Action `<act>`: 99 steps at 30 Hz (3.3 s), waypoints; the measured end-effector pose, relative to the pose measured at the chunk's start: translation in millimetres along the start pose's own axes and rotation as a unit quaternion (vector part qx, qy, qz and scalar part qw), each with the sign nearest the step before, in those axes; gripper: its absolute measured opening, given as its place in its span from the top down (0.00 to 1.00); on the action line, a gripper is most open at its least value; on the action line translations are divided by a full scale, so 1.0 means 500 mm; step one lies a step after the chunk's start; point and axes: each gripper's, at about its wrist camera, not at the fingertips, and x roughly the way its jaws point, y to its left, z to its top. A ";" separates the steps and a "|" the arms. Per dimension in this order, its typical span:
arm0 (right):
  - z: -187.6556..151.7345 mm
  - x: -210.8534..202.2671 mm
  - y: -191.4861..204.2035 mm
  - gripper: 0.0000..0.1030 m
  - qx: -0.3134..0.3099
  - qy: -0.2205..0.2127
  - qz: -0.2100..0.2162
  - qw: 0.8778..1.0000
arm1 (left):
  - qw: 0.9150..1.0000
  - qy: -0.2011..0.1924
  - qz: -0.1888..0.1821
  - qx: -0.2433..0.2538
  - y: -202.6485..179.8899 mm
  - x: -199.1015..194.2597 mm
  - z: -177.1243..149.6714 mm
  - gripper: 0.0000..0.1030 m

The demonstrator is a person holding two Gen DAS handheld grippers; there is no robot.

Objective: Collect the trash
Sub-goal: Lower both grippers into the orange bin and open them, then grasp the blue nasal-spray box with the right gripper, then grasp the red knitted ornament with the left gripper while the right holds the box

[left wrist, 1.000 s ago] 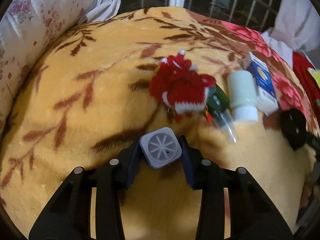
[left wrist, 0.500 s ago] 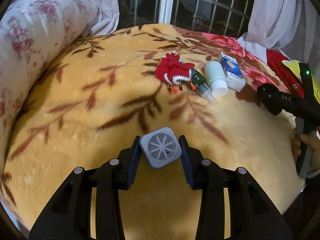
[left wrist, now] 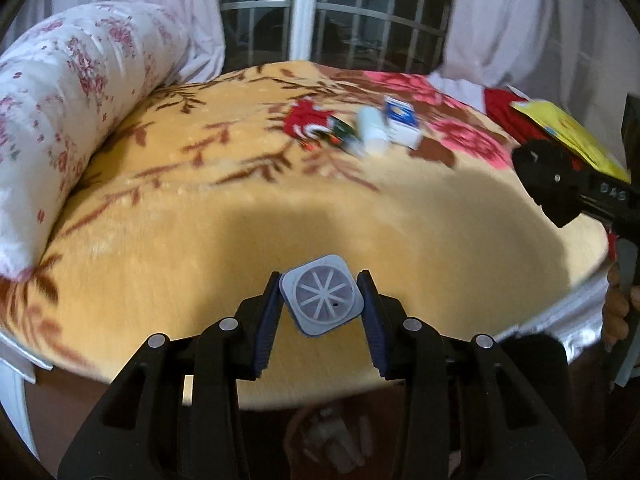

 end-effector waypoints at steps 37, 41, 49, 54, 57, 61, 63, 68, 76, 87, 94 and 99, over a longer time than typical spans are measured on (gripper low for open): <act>-0.379 0.009 0.083 0.32 -0.034 0.184 -0.007 0.982 | 0.986 0.165 0.006 -0.002 -0.033 0.041 -0.274 0.39; -0.375 -0.005 0.067 0.32 -0.022 0.175 -0.012 0.984 | 0.987 0.163 0.006 -0.003 -0.033 0.039 -0.274 0.39; -0.268 -0.056 0.062 0.26 -0.030 0.121 0.001 0.992 | 0.994 0.107 0.006 0.004 -0.023 -0.021 -0.214 0.32; -0.126 -0.042 0.041 0.25 -0.055 0.071 -0.018 0.996 | 0.998 0.063 0.000 0.006 -0.016 -0.060 -0.146 0.31; -0.040 -0.003 0.026 0.23 -0.060 0.061 -0.026 0.996 | 0.999 0.051 -0.006 -0.011 0.002 -0.056 -0.104 0.29; 0.103 0.085 -0.006 0.23 -0.013 0.050 -0.027 0.998 | 0.999 0.030 -0.002 -0.032 0.016 -0.041 -0.050 0.28; 0.161 0.136 -0.014 0.23 0.014 0.046 -0.036 0.998 | 0.999 0.018 0.002 -0.038 0.023 -0.037 -0.028 0.28; 0.293 0.299 -0.056 0.23 0.119 0.069 -0.055 0.989 | 0.999 -0.003 0.015 -0.028 0.025 -0.016 0.017 0.28; 0.353 0.457 -0.094 0.23 0.193 0.120 -0.098 0.969 | 0.999 0.010 0.004 -0.047 0.057 0.029 0.010 0.28; 0.336 0.552 -0.075 0.51 0.150 0.144 -0.193 0.959 | 0.999 0.010 0.006 -0.042 0.055 0.050 0.009 0.28; 0.298 0.473 -0.063 0.52 0.097 0.090 -0.157 0.979 | 0.999 0.018 0.014 -0.045 0.048 0.062 0.019 0.22; 0.245 0.317 -0.066 0.52 0.049 0.033 -0.107 0.993 | 0.998 0.026 0.008 -0.059 0.053 0.073 0.049 0.22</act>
